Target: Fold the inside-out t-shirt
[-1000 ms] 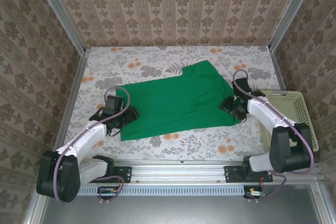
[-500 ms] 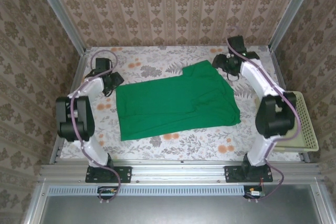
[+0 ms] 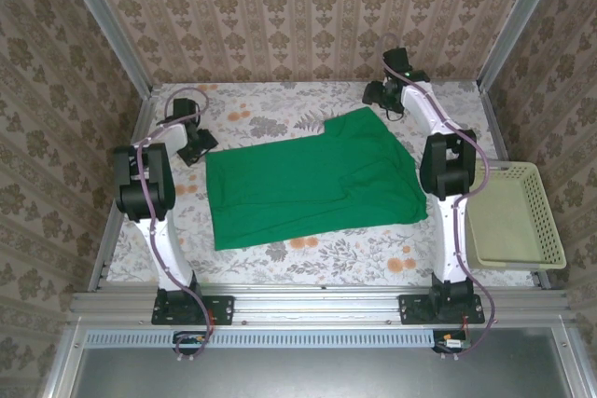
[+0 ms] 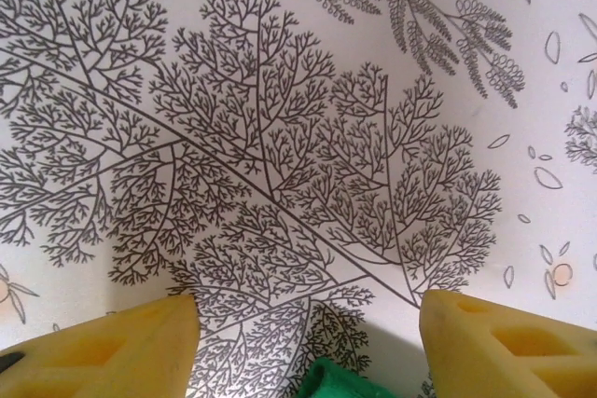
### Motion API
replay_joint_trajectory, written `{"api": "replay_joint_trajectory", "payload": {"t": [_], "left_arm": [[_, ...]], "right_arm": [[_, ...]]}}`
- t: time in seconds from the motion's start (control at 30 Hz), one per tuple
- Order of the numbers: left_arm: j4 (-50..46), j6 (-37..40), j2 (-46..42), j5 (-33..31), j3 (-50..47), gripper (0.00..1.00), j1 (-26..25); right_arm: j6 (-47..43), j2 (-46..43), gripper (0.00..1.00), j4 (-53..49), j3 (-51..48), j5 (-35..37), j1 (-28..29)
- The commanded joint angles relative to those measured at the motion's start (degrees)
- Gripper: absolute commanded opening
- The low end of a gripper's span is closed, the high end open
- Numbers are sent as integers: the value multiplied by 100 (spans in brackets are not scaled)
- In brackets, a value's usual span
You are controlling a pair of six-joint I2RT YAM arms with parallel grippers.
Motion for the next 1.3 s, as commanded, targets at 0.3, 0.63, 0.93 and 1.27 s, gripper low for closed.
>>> {"api": "replay_joint_trajectory", "payload": {"t": [0.3,0.63,0.93,1.27], "left_arm": [[-253,30,551,596,447,51,-140],[-320,17,502,580,288,37,-364],[-272,35,317,700,142,11,-363],[-64,-3,-147,757,-155,0,-319]], "right_arm": [[-68,2007,71,-1078,2579,-290,-20],[-44,2315,62,-1111,2610,-602,132],[-92,2031,9,-1199,2558,-679,57],[-126,544,0,-9,485,-464,-116]]}}
